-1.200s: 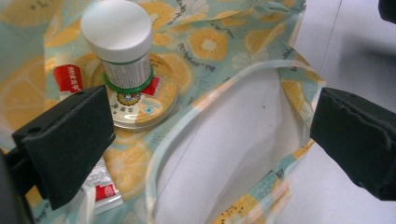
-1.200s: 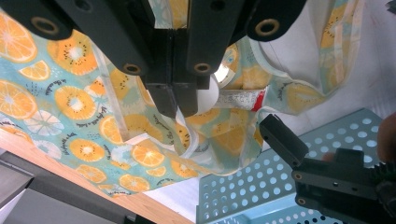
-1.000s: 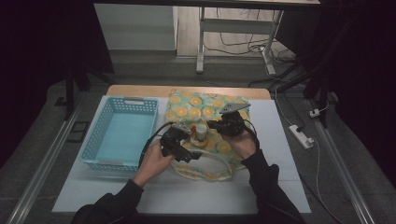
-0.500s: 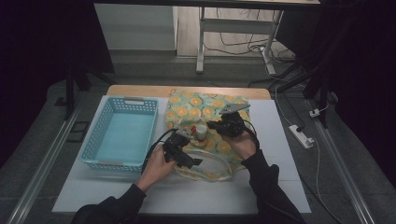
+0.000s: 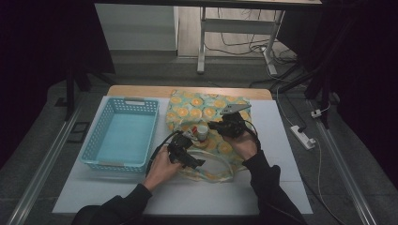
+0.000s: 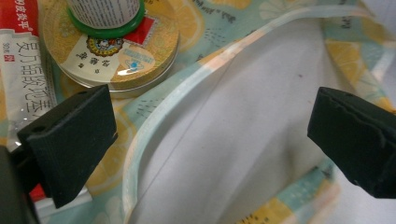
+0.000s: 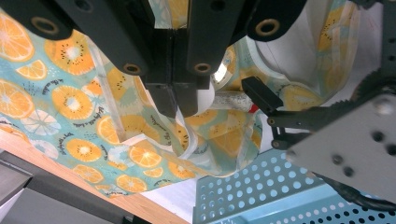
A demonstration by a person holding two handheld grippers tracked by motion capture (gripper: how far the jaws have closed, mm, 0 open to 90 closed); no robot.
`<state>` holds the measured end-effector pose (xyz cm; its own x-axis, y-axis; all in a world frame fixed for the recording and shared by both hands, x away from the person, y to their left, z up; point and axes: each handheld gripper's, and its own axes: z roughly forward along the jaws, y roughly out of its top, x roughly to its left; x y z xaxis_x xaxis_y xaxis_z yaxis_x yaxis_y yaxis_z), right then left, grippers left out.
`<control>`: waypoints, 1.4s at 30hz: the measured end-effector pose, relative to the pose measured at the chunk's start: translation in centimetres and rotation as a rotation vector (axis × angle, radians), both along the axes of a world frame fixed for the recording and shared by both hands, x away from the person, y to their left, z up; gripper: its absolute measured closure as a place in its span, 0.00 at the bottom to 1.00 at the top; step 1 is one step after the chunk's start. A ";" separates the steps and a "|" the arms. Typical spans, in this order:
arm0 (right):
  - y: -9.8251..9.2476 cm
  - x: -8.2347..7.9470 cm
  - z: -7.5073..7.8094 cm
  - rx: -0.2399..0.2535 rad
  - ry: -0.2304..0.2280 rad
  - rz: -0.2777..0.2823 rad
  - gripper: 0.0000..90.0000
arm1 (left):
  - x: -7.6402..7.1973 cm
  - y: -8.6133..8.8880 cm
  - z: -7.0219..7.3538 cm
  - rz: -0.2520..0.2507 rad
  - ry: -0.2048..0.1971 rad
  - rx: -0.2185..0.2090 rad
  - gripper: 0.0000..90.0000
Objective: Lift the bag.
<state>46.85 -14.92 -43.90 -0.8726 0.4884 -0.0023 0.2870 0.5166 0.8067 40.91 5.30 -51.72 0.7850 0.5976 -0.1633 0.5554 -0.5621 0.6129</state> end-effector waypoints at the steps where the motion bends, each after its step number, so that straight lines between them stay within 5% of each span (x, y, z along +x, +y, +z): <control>1: 0.0 0.0 0.0 0.000 0.001 -0.001 1.00 | 0.1 0.0 -0.1 0.000 -0.001 0.005 0.02; 10: 0.0 0.0 0.0 0.000 0.002 0.001 1.00 | 0.7 -0.2 -1.1 0.022 0.009 0.029 0.03; 17: 0.0 0.0 -0.1 -0.001 0.003 0.001 1.00 | 1.2 -0.5 -1.4 0.023 -0.023 0.077 0.08; 19: 0.0 0.1 -0.1 0.000 0.004 0.000 1.00 | 1.1 -0.4 -1.4 0.014 -0.053 0.115 0.14; 26: 0.1 0.0 -0.1 0.000 0.003 0.001 1.00 | 1.0 -0.3 -0.9 0.037 -0.039 0.129 0.35; 31: 0.1 0.0 0.0 0.000 0.002 0.001 1.00 | 0.9 -0.1 -0.6 0.063 -0.021 0.116 0.66; 38: 0.0 0.0 0.0 0.000 0.004 0.001 1.00 | 1.1 0.2 -0.5 0.065 0.020 0.097 0.97; 42: 0.0 0.0 0.0 -0.001 0.005 0.003 1.00 | 1.2 0.0 -0.3 0.107 0.053 0.095 0.99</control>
<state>46.89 -14.88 -43.88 -0.8739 0.4860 0.0017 0.2898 0.5183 0.8046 42.12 5.26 -52.06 0.7077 0.6921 -0.1417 0.6456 -0.5522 0.5275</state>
